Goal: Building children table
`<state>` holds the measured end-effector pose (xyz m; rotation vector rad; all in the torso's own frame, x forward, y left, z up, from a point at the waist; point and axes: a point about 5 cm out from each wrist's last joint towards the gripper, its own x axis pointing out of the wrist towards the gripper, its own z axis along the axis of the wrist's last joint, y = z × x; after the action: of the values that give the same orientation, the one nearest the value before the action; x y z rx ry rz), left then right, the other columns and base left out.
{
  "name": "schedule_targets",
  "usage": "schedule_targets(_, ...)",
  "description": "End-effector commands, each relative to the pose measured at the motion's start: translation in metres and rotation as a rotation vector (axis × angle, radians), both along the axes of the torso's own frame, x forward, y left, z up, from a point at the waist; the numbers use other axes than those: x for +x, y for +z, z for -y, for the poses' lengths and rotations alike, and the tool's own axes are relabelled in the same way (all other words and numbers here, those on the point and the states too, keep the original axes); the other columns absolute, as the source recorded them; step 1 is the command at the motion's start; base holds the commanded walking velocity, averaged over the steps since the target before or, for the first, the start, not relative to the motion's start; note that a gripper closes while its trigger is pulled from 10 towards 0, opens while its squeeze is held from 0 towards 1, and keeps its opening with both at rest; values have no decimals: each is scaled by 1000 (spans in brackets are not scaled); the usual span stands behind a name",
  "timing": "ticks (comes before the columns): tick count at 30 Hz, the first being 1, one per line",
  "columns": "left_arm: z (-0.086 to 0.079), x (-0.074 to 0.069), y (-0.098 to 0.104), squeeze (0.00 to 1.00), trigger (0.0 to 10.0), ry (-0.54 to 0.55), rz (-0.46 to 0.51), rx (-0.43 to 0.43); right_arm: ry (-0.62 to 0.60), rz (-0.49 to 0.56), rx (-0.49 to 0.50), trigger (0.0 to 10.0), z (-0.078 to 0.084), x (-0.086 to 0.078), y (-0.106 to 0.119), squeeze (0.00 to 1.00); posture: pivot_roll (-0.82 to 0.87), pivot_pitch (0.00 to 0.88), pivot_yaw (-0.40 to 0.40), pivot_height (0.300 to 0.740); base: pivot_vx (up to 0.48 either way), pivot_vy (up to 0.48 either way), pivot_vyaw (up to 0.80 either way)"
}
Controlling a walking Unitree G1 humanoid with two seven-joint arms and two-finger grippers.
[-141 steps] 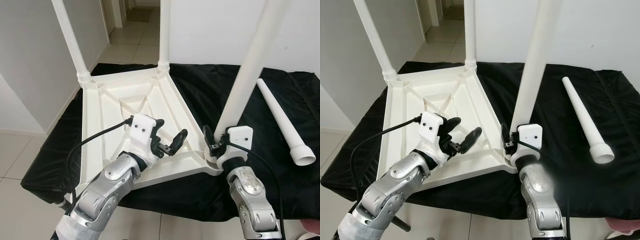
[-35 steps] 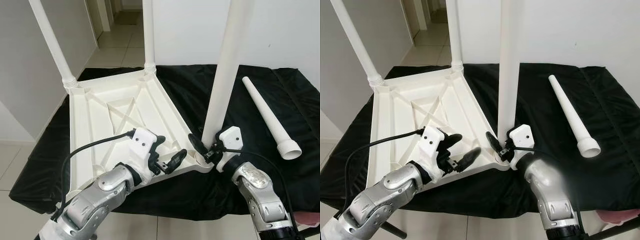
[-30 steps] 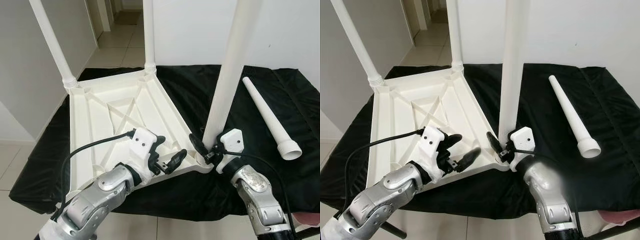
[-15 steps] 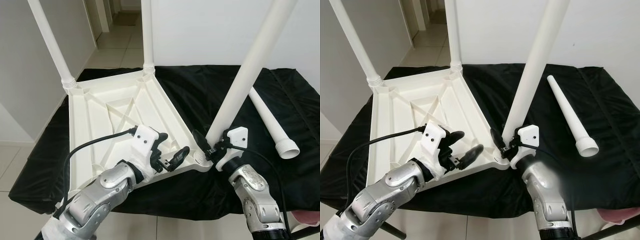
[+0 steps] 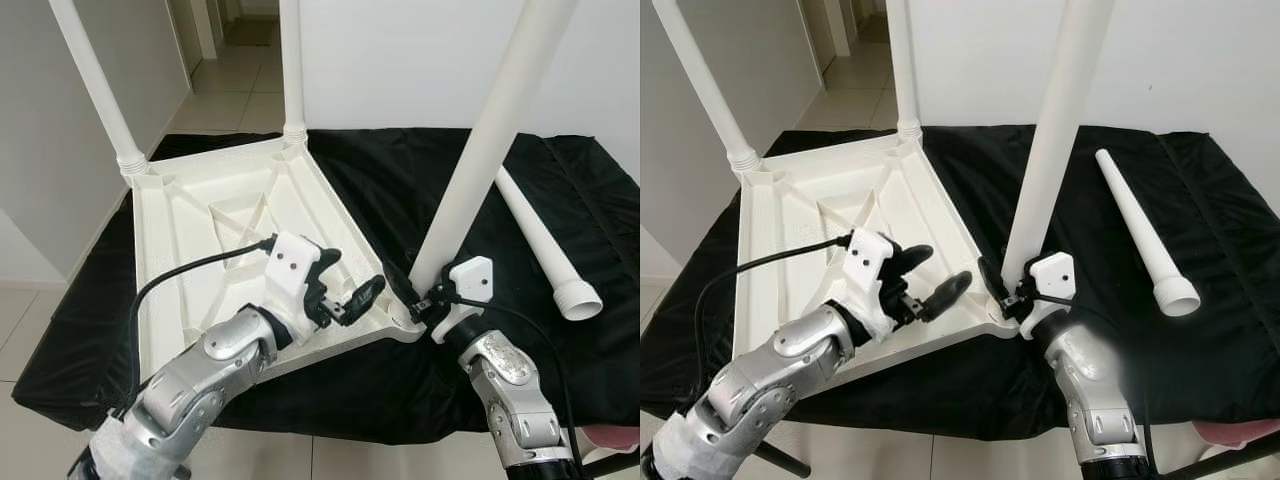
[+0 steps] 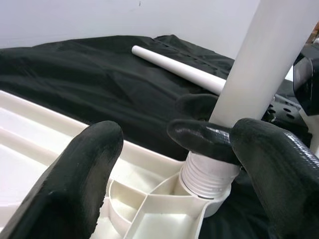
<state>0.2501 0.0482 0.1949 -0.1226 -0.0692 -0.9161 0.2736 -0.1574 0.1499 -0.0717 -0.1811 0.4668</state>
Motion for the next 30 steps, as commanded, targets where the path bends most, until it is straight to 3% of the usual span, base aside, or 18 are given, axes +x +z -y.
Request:
schedule_targets(1,3,-4,1,0,10000,-177,31,8,-9,-114,-18,10000,-1,0,-21,0,-73,53,75,740,0,0,0)
schedule_targets(6,3,-3,5,0,10000,-196,36,-10,11,-93,-14,10000,-1,4,-12,0,-77,53,70,740,0,0,0)
schedule_targets(7,3,-5,8,1000,10000,-232,24,-42,16,-86,7,10000,0,6,-7,0,-72,49,63,740,0,0,0)
schedule_targets(14,6,-5,19,1000,10000,-252,51,-63,53,-72,33,10000,-1,8,2,0,-73,45,57,740,0,0,0)
schedule_targets(15,8,-6,23,0,10000,-258,65,-70,78,-74,27,10000,-1,8,3,0,-72,47,53,740,0,0,0)
schedule_targets(23,18,-12,47,0,10000,-386,129,-95,224,-85,8,10000,2,11,22,0,-71,50,32,740,0,0,0)
schedule_targets(25,21,-15,53,0,10000,-451,153,-82,330,-94,-29,10000,1,10,32,0,-71,50,27,740,0,0,0)
schedule_targets(27,21,-15,53,0,10000,-451,153,-82,330,-94,-29,10000,1,10,32,0,-71,50,27,740,0,0,0)
schedule_targets(30,25,-16,56,0,10000,-496,152,-88,425,-113,-83,10000,-1,6,35,0,-72,48,26,740,0,0,0)
